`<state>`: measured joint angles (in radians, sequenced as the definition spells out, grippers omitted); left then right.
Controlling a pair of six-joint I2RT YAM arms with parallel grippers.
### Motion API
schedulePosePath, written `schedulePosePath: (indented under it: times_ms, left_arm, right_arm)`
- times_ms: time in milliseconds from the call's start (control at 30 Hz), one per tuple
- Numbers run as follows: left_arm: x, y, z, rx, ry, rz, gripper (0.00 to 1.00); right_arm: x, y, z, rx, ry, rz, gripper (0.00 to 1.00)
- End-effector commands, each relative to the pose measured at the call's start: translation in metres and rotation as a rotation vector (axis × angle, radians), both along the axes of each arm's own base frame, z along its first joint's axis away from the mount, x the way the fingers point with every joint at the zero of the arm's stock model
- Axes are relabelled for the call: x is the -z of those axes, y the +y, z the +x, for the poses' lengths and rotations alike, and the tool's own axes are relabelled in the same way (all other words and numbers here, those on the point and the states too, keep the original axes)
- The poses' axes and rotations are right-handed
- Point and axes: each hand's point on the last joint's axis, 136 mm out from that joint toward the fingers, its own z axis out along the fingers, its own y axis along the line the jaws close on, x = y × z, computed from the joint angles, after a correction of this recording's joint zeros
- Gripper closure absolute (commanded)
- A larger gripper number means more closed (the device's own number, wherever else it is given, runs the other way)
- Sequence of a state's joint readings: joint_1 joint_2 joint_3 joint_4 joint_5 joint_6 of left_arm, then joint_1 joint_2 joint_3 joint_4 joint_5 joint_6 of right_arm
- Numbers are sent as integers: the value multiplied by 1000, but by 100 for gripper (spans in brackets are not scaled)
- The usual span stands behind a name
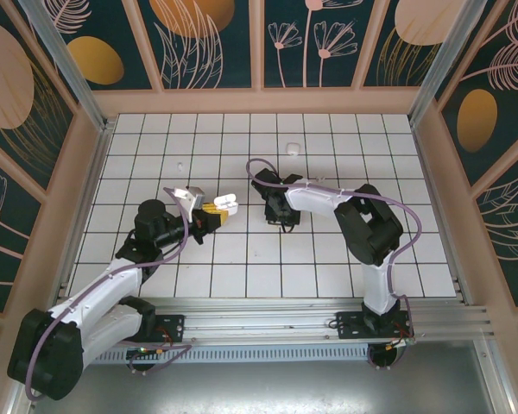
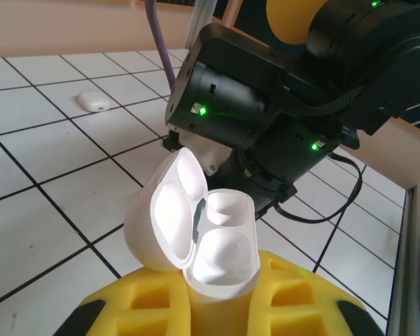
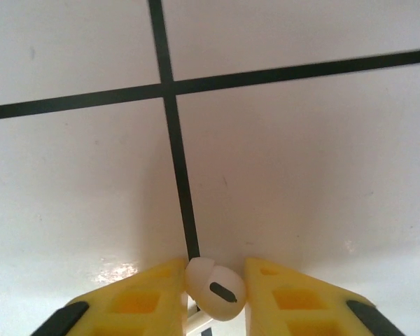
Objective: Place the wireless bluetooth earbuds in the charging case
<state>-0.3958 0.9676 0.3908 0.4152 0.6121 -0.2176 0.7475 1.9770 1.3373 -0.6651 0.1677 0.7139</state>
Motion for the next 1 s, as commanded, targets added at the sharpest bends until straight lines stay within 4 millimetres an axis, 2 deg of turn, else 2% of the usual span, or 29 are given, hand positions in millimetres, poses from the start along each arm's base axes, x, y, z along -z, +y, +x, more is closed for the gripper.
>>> schedulePosePath:
  times_ms: [0, 167, 300, 400, 633, 967]
  left_arm:
    - [-10, -3, 2, 14, -39, -6, 100]
    - [-8, -4, 1, 20, -35, -6, 100]
    - [-8, -5, -1, 32, -44, -14, 100]
    - [-9, -8, -4, 54, -53, -28, 100]
    - [-11, -22, -7, 105, -60, -44, 100]
    - [-23, -48, 10, 143, -77, -54, 100]
  right_arm:
    - [4, -3, 4, -9, 3, -34, 80]
    - [-1, -6, 8, -27, -12, -62, 81]
    - [-18, -14, 14, -42, -75, -107, 82]
    - [-40, -21, 21, -51, -148, -149, 82]
    - [-106, -31, 29, -86, -346, -246, 82]
    - [-198, -21, 24, -113, -576, -190, 82]
